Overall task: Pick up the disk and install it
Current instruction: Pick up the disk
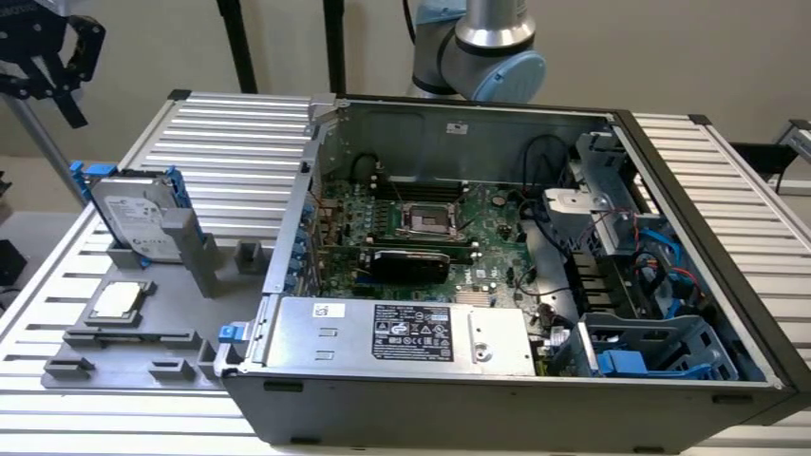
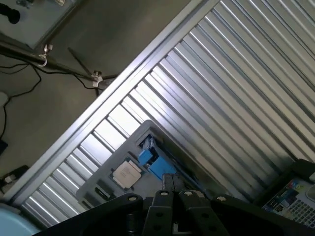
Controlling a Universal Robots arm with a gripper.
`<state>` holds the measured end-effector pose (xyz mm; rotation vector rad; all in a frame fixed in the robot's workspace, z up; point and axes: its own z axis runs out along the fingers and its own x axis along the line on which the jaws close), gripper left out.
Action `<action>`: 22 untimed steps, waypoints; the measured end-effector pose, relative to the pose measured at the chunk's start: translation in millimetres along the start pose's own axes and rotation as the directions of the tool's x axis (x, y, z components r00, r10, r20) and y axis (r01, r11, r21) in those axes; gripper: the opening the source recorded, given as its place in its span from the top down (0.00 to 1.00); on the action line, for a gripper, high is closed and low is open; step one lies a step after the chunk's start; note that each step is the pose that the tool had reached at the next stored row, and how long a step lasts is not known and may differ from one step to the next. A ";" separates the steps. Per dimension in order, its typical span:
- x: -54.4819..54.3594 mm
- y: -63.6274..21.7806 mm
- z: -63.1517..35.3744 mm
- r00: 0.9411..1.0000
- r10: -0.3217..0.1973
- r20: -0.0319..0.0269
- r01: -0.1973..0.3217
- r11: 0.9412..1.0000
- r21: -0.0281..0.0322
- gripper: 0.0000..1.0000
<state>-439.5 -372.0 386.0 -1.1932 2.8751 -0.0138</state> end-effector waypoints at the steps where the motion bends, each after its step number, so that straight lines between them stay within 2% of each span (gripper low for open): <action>1: 0.0 0.0 0.2 1.000 -0.018 0.000 0.018 1.000 0.000 0.89; 6: 0.0 0.0 1.0 0.994 -0.108 0.002 0.108 0.994 -0.003 0.89; 9: 0.0 0.0 1.5 0.987 -0.162 0.003 0.162 0.987 -0.004 0.89; 12: 0.0 0.0 2.1 0.976 -0.216 0.004 0.216 0.976 -0.006 0.89; 17: 0.1 0.1 3.1 0.953 -0.303 0.003 0.304 0.953 -0.012 0.89; 22: 0.1 0.1 4.4 0.921 -0.389 0.001 0.389 0.921 -0.022 0.89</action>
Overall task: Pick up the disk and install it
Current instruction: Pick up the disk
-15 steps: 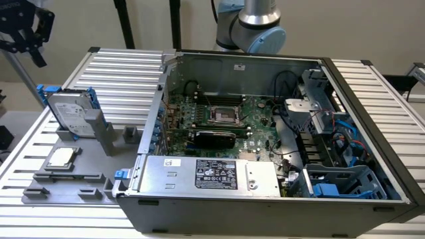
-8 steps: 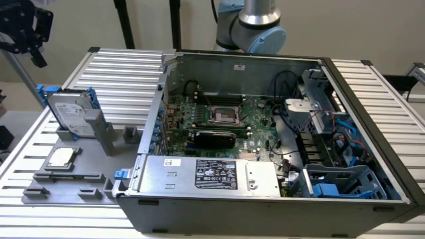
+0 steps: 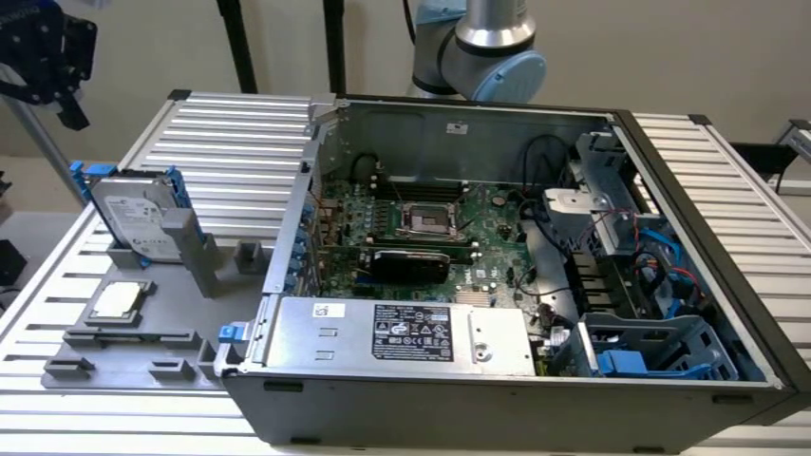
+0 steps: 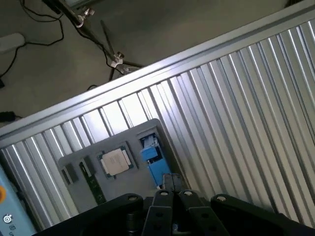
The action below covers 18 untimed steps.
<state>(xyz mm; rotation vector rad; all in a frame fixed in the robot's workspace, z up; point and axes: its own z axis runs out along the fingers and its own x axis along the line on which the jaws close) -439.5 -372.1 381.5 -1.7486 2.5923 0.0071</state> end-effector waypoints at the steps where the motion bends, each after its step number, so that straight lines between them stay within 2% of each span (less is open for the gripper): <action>1: 0.0 0.0 0.3 1.000 -0.017 -0.001 0.017 1.000 -0.003 0.89; 4: 0.0 0.0 1.4 0.997 -0.072 -0.005 0.072 0.997 -0.013 0.89; 8: 0.0 0.0 2.8 0.990 -0.143 -0.008 0.143 0.989 -0.025 0.89; 10: 0.0 0.0 3.4 0.984 -0.179 -0.008 0.179 0.983 -0.027 0.89; 15: 0.0 -0.3 5.1 0.967 -0.253 -0.009 0.253 0.967 -0.028 0.89; 18: -0.3 -2.1 6.4 0.961 -0.275 -0.010 0.275 0.961 -0.028 0.89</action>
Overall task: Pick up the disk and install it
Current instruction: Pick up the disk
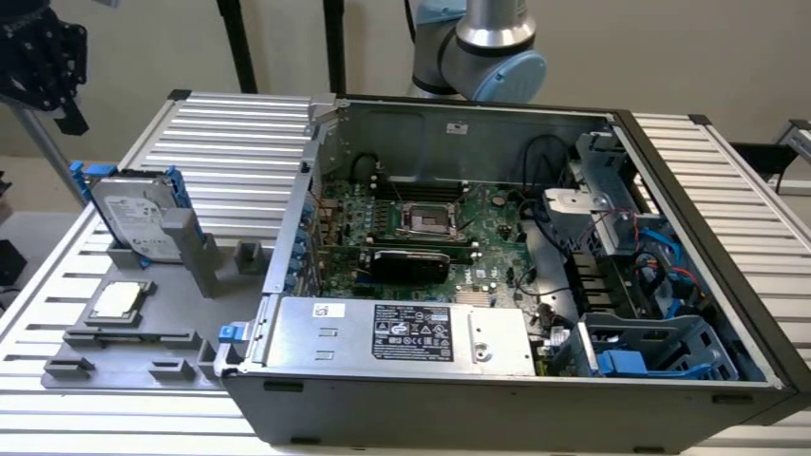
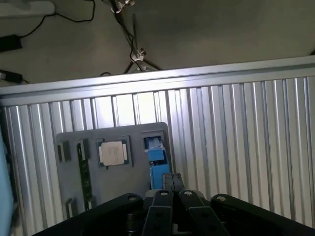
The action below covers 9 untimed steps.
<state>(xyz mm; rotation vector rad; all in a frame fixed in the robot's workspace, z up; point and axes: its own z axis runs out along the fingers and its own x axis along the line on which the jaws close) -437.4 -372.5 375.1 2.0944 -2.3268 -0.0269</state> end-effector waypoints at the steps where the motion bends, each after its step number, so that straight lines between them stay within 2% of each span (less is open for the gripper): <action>1: 0.2 -1.0 0.4 1.000 -0.005 0.000 0.005 1.000 0.000 0.89; 9: 2.7 -9.0 3.3 0.999 -0.043 -0.001 0.043 0.999 0.000 0.89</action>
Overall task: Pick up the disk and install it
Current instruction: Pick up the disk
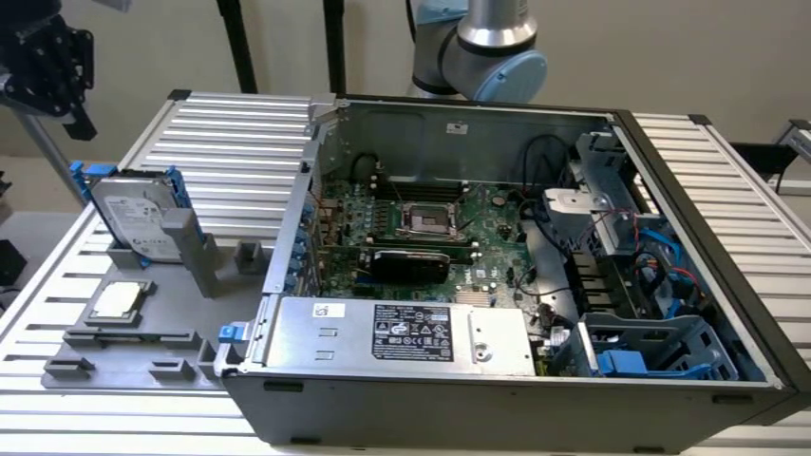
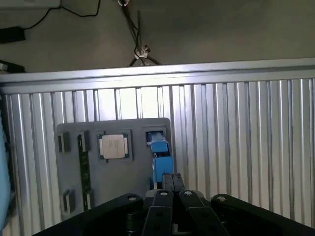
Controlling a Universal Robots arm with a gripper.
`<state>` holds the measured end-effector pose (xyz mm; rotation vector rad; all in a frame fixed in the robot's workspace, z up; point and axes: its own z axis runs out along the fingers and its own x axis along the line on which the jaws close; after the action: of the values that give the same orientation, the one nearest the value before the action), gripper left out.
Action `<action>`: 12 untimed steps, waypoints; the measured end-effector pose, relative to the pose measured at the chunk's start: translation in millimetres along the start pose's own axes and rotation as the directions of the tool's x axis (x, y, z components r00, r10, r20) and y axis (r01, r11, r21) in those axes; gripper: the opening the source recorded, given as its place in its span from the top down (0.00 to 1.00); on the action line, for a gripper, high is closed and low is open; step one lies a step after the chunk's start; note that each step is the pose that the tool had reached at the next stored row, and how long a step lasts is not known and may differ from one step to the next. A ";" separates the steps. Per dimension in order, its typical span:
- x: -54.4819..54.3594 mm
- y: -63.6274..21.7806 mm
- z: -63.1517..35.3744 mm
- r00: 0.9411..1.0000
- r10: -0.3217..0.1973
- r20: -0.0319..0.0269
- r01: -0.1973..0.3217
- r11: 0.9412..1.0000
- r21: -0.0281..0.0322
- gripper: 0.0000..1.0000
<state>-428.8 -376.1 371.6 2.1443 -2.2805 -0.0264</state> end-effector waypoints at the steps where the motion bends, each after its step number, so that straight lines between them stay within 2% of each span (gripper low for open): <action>1: 0.4 -0.5 0.6 1.000 -0.006 0.000 0.006 1.000 0.000 0.89; 6: 3.0 -1.0 4.0 0.999 -0.038 -0.001 0.038 0.999 0.000 0.88; 7: 3.7 -1.0 4.8 0.999 -0.044 -0.001 0.044 0.999 0.000 0.76; 8: 4.5 -1.1 5.6 0.999 -0.049 -0.001 0.049 0.999 0.000 0.76; 10: 6.2 -1.3 7.3 0.998 -0.059 -0.001 0.059 0.998 0.000 0.64; 11: 7.1 -1.4 8.2 0.998 -0.064 -0.001 0.064 0.998 0.000 0.64; 12: 8.0 -1.5 9.4 0.998 -0.068 -0.001 0.068 0.998 0.000 0.58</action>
<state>-428.0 -384.2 362.1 2.2203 -2.2056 -0.0259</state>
